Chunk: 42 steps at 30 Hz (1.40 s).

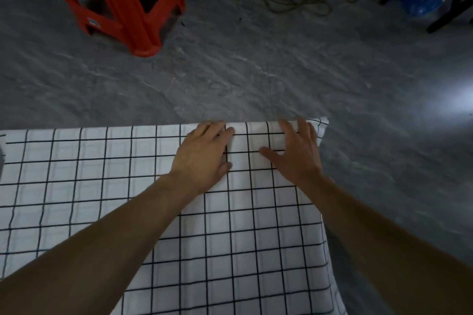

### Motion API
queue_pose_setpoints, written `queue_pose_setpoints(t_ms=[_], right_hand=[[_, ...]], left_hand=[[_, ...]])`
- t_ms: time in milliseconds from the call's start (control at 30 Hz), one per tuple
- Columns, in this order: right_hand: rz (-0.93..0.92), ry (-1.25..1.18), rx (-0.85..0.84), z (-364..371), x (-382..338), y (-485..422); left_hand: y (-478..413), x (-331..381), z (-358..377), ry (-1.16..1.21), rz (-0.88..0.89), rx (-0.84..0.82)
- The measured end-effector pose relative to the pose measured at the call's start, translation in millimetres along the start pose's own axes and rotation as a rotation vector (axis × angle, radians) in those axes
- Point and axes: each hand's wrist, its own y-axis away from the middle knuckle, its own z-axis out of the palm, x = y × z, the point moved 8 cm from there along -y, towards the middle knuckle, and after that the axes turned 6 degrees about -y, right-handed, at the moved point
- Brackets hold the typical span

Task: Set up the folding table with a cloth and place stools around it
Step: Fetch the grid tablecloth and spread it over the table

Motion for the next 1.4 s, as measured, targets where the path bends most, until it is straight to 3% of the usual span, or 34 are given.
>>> queue_pose_setpoints(t_ms=[100,467,600,700,933,1100,1400], right_hand=[[0.016,-0.146,-0.017,-3,13,-8],[-0.045,-0.317,0.009,-10,20,-9],[-0.032,-0.316,0.071,-6,22,11],[0.004,-0.302,0.046,-2,26,29],[0.054,-0.299,0.077,-2,51,89],[0.107,-0.290,0.201,-7,78,146],[0.163,-0.387,0.219,16,118,232]], left_hand=[[-11,17,5,-0.004,0.021,-0.043],[-29,26,10,0.032,-0.069,-0.140],[-22,38,4,-0.029,-0.067,-0.077],[-8,61,1,-0.047,-0.001,-0.012],[39,106,28,-0.035,0.095,-0.068],[78,122,43,-0.021,0.123,-0.098],[134,157,64,0.015,0.111,-0.086]])
